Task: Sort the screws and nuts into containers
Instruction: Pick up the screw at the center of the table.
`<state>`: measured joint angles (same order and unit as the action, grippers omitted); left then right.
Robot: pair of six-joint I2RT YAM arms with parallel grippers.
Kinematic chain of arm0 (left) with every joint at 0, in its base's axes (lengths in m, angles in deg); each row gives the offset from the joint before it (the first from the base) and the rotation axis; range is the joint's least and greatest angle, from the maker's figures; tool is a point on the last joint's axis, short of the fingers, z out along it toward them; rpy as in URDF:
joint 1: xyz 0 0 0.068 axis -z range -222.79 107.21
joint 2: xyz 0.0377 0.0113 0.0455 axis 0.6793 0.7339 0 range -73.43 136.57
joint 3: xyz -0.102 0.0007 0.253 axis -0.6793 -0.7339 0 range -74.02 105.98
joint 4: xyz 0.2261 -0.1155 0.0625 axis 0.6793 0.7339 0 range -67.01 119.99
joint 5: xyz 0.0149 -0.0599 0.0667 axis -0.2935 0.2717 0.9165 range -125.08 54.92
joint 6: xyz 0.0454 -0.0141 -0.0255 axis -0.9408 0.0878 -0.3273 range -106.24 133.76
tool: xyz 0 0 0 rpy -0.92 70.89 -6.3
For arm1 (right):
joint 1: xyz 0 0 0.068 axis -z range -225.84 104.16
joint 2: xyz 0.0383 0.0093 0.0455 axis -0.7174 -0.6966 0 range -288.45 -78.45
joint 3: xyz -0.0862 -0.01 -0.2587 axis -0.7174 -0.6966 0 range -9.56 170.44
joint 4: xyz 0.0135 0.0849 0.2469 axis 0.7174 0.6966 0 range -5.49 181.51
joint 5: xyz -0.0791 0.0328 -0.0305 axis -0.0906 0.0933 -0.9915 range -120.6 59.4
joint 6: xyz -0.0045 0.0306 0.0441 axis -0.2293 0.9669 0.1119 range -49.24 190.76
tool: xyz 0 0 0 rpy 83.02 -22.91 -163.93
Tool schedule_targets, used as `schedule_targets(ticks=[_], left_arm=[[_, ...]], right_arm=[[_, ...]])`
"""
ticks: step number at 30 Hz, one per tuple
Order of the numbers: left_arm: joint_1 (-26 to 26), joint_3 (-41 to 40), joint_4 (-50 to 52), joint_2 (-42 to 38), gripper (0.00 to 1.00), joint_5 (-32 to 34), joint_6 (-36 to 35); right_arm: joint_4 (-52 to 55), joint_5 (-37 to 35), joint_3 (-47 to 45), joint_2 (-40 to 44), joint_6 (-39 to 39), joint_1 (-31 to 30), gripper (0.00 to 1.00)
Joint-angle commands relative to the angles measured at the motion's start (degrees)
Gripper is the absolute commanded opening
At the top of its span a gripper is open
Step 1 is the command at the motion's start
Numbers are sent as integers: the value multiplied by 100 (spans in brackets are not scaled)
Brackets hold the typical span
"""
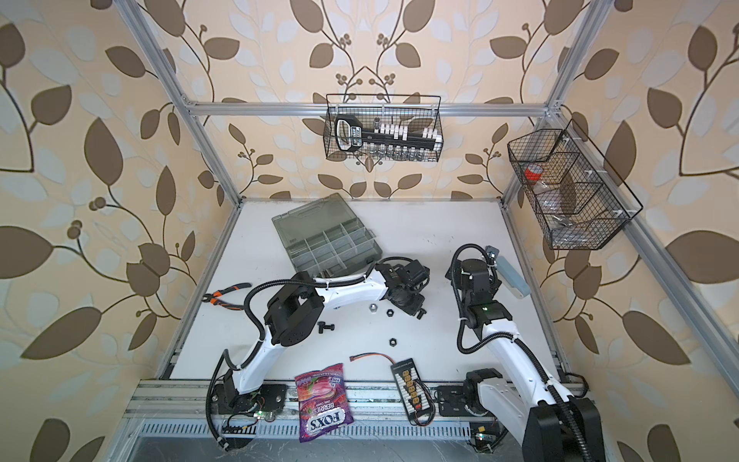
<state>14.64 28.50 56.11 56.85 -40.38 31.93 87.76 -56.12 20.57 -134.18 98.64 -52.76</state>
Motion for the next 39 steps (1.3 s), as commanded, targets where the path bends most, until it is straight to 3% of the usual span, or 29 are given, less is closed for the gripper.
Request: schedule_targets(ticks=[1, 23, 39], left_arm=[[39, 106, 262, 27, 28, 270, -90], [53, 933, 1337, 574, 24, 553, -341], [84, 998, 1323, 430, 1, 503, -344]], right_arm=[[0, -70, 89, 89, 65, -24, 100], [-52, -133, 96, 19, 68, -21, 100], [-79, -121, 96, 62, 33, -25, 100]])
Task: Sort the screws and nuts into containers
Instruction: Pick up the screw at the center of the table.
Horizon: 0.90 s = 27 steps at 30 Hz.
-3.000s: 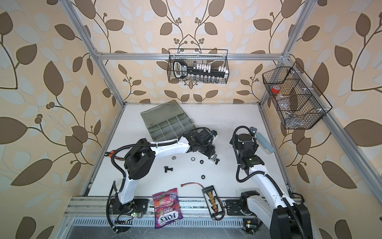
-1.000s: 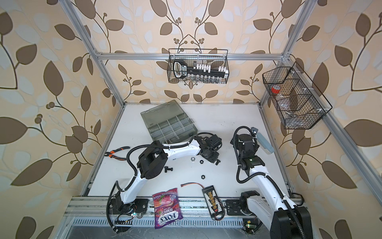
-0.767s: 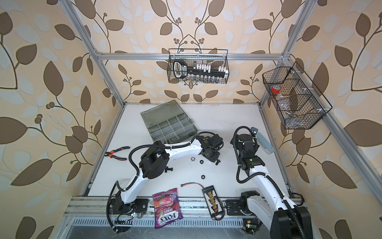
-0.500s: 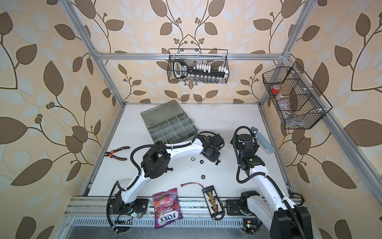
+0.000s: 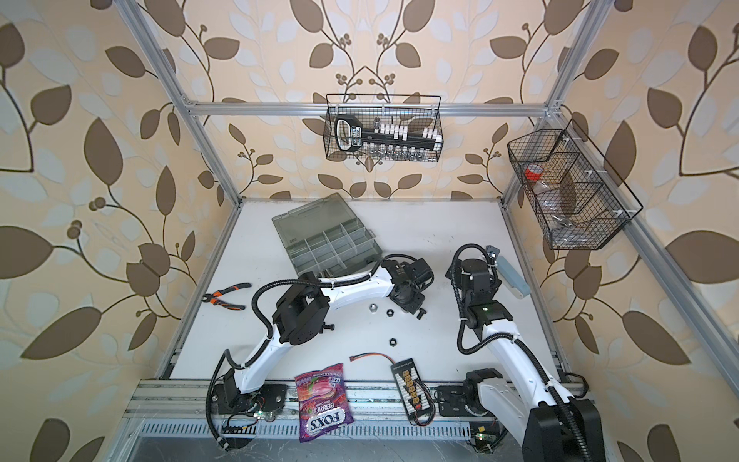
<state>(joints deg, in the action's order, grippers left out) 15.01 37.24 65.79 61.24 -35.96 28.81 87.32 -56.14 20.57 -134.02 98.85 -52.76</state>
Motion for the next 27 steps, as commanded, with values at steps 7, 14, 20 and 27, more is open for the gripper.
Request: schedule_targets(ticks=[7, 14, 20, 27], left_arm=[[47, 76, 227, -603, 0, 295, -149], [38, -257, -50, -1311, 0, 700, -118], [-153, -686, -87, -1922, 0, 1391, -132], [-877, -1714, -200, -2836, 0, 1823, -32]], right_arm=[[-30, -109, 90, 113, -26, -21, 100], [-28, -109, 82, 145, -26, -20, 100], [-17, -120, 89, 176, -37, -21, 100], [-12, -93, 80, 196, -41, -20, 99]])
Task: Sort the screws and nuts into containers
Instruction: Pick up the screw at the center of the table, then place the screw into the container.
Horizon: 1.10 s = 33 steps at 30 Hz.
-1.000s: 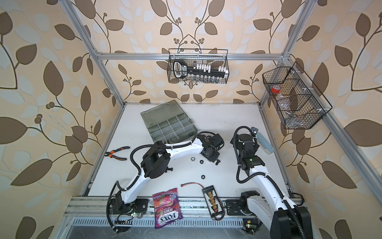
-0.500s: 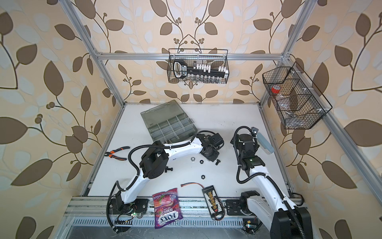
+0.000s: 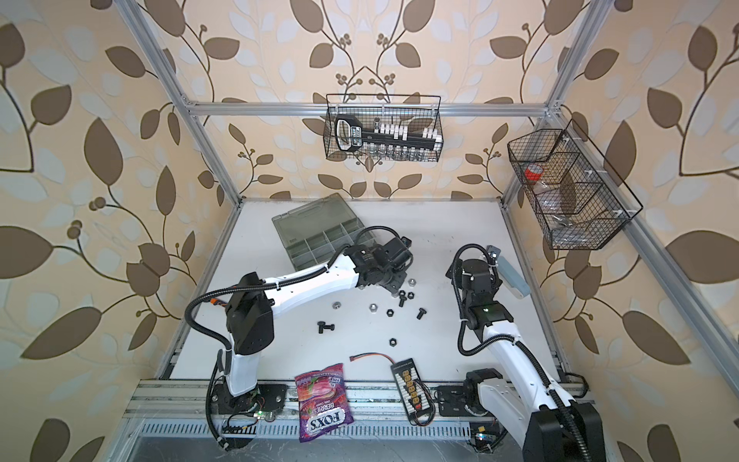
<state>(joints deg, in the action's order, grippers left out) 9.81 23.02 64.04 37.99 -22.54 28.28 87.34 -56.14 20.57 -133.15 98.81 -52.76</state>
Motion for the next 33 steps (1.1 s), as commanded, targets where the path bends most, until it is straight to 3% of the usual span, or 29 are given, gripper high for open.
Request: schedule_targets(ticks=[1, 7, 14, 33], left_arm=[[-507, -481, -51, -654, 0, 512, 49], [-1385, -1436, -265, -1388, 0, 503, 158], [-2003, -2043, -543, -1771, 0, 663, -191], [-2587, -3176, -1033, -2023, 0, 653, -591]], right_arm=[[-11, -87, 76, 108, -37, -27, 100], [-13, -71, 81, 110, -47, -28, 100], [-11, -47, 81, 109, -65, -22, 100], [-27, -31, 87, 58, -68, -22, 100]])
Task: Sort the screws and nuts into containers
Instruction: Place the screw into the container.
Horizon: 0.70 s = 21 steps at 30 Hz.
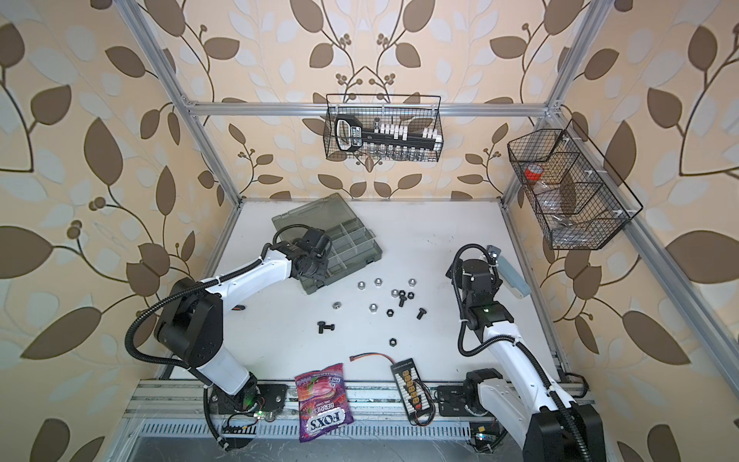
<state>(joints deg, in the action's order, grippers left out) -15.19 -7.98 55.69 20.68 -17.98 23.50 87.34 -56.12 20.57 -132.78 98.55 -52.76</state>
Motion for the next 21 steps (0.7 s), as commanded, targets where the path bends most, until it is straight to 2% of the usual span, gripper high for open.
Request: schedule_targets(ticks=[1, 12, 18, 21], left_arm=[[-96, -105, -220, -277, 0, 182, -108], [-180, -268, -371, -68, 0, 178, -72], [-219, -293, -373, -7, 8, 213, -121], [-224, -361, -372, -2, 8, 245, -112]], right_arm=[[-23, -32, 85, 20, -39, -20, 100], [-16, -12, 85, 1, -58, -29, 100], [5, 0, 87, 18, -65, -22, 100], [23, 12, 80, 36, -69, -28, 100]])
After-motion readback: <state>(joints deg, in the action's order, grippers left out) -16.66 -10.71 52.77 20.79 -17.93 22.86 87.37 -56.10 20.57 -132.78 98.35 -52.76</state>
